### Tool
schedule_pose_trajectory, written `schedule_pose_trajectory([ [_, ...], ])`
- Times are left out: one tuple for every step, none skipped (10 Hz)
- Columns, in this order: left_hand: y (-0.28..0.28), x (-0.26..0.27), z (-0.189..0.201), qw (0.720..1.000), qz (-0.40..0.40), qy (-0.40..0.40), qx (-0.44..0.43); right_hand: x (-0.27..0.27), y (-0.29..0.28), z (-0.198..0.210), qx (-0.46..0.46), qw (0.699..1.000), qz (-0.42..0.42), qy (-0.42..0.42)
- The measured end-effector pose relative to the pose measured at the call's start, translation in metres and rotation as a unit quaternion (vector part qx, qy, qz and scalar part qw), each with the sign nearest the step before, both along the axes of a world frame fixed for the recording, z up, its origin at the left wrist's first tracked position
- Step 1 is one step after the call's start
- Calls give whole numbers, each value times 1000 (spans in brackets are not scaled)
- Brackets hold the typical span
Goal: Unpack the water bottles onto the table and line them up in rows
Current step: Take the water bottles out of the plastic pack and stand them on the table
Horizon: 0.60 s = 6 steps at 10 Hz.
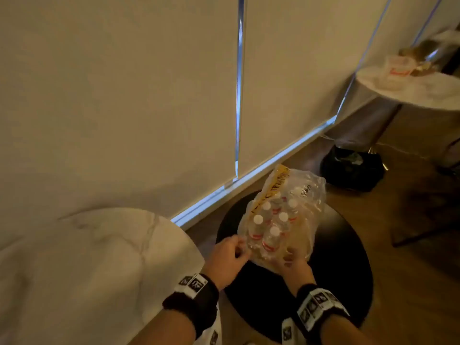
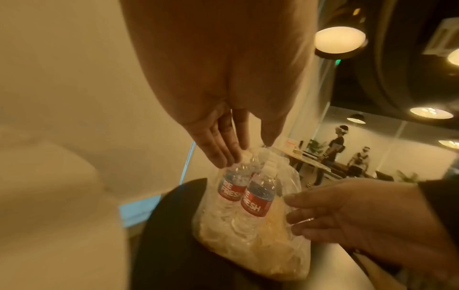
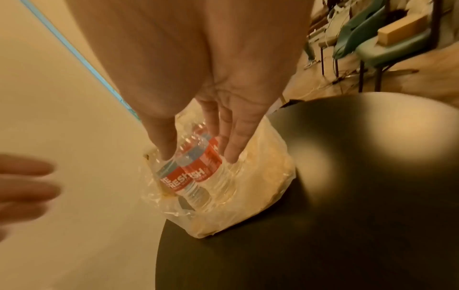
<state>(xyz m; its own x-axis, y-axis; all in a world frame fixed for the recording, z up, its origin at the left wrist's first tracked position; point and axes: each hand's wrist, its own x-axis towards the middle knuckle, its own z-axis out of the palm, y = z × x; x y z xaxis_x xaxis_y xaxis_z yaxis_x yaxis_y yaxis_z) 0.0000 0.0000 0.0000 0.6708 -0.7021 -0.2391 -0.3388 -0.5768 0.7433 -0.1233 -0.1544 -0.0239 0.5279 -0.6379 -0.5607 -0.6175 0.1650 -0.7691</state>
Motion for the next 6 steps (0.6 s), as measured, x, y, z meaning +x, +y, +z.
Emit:
schedule_pose_trajectory([
  [-59,20,-44,997,59,46,-36,35,-20,-36,-9,998,-62,-19],
  [-97,35,-78,991,93,57,-80,47,-39,-87,-84,994,49,48],
  [-114,43,-111,989,111,69,-72,53,-44,-98,-74,995,40,58],
  [-116,48,-130,991,105,76,-39,60,-44,-97,-87,992,45,75],
  [-109,49,-118,992,96,77,-12,57,-44,-92,-71,994,32,76],
  [-100,45,-97,997,55,54,-21,48,-46,-80,-96,994,40,37],
])
